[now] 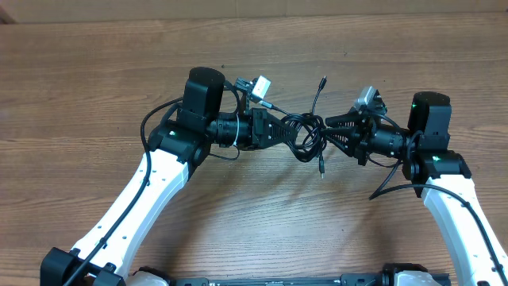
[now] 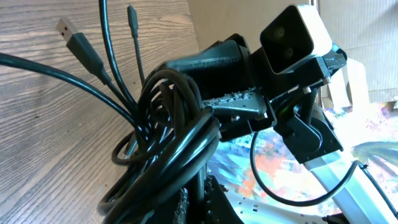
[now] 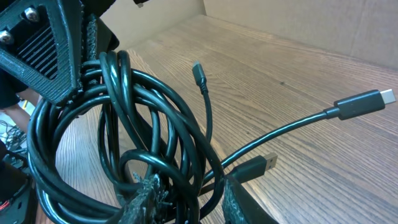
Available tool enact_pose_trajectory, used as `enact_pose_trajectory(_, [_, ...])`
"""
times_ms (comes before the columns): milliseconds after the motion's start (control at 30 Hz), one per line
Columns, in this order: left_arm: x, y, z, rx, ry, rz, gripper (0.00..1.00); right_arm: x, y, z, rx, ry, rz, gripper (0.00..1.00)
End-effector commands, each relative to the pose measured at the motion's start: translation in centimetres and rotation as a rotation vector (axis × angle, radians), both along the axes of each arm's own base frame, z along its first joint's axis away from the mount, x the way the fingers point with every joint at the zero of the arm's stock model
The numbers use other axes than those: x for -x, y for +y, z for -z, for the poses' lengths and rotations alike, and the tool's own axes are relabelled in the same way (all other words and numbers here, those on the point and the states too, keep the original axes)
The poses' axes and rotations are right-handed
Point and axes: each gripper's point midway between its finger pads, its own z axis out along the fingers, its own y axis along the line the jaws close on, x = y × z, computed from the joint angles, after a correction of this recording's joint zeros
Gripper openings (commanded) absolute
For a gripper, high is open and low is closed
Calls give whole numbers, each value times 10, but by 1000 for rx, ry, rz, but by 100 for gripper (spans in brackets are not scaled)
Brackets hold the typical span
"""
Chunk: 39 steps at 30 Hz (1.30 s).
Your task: Untangle cables
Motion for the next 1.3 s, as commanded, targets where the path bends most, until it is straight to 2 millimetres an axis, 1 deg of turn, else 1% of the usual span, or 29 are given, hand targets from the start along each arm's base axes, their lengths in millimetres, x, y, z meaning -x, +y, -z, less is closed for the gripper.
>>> enact_pose_trajectory(0, [18, -6, -24, 64, -37, 83, 4, -2, 0, -7, 10, -29, 3, 43])
enact_pose_trajectory(33, [18, -6, -24, 64, -30, 81, 4, -2, 0, -7, 10, -29, 3, 51])
enact_pose_trajectory(67, [18, -6, -24, 64, -24, 79, 4, -2, 0, -6, 10, -25, 3, 62])
enact_pose_trajectory(100, [18, -6, -24, 64, -24, 79, 4, -3, 0, -5, 10, -23, 3, 67])
enact_pose_trajectory(133, [18, -6, -24, 64, -24, 79, 4, -3, 0, -3, 10, -18, 3, 72])
enact_pose_trajectory(200, [18, -6, -24, 64, -25, 79, 4, -4, 0, -1, 10, -9, 3, 72])
enact_pose_trajectory(233, [17, -6, -24, 64, -25, 79, 4, -5, 1, 0, 9, -6, 2, 70])
enact_pose_trajectory(333, [17, -6, -24, 64, -25, 79, 4, -5, 1, 2, 9, 0, 2, 55])
enact_pose_trajectory(400, [17, -6, -24, 62, -26, 77, 4, -5, 1, 1, 5, -2, -3, 43])
enact_pose_trajectory(433, [17, -6, -24, 62, -26, 76, 4, -4, 2, 0, 1, -5, -7, 33])
enact_pose_trajectory(467, [17, -6, -24, 61, -26, 75, 4, -3, 2, -1, -4, -6, -13, 25])
enact_pose_trajectory(533, [16, -6, -24, 60, -27, 73, 4, -2, 3, -2, -11, -6, -22, 16])
enact_pose_trajectory(600, [16, -6, -23, 60, -27, 73, 4, -1, 4, -2, -15, -6, -27, 4])
enact_pose_trajectory(967, [14, -6, -22, 51, -30, 59, 4, 0, 5, -4, -24, -6, -38, 4])
enact_pose_trajectory(1167, [14, -5, -21, 49, -26, 59, 4, -8, 4, -14, -19, -96, -35, 4])
enact_pose_trajectory(1267, [16, -6, -22, 52, -15, 67, 4, -18, 0, -16, 12, -138, 5, 4])
